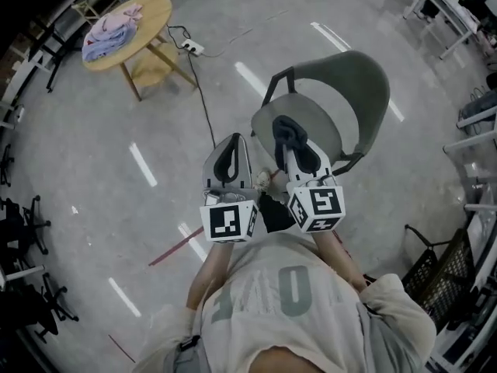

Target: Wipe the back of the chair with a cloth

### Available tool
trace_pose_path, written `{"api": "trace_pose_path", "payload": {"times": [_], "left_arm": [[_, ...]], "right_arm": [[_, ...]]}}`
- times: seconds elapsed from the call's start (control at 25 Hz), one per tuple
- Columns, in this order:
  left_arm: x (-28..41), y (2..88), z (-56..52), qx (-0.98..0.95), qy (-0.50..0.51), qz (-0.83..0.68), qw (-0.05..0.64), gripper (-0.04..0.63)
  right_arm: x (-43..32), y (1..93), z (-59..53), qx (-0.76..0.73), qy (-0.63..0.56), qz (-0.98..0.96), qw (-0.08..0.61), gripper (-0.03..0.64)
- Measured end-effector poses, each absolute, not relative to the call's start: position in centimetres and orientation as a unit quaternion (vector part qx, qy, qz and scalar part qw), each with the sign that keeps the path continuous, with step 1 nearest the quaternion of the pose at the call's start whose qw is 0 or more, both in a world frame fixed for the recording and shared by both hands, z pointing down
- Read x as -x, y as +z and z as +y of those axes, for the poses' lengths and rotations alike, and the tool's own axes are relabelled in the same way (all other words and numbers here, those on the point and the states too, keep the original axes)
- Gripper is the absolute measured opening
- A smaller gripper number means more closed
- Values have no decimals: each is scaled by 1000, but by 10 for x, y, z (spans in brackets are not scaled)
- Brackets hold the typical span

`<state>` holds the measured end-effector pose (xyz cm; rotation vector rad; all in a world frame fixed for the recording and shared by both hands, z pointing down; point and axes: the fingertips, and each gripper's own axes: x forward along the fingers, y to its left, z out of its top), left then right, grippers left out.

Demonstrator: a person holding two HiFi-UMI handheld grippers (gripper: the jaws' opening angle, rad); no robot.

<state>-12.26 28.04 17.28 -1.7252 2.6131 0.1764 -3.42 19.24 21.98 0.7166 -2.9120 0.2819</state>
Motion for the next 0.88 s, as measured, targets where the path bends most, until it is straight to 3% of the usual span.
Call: {"api": "trace_pose_path", "payload": {"times": [0.2,0.44,0.6,0.88], "left_arm": [[216,173,223,523,52,850,-16,15],[282,156,164,528,42,848,-5,15],[303,170,138,550,54,833,-30,15],[275,165,71,642,50,765,-28,15]], "right_arm": [[135,207,127,-200,89,-974,66,60],[197,199,66,-202,91,-973,62,60],[198,197,48,-237,100,-966,37,60],[154,191,7,-337,112,-935,5,60]]}}
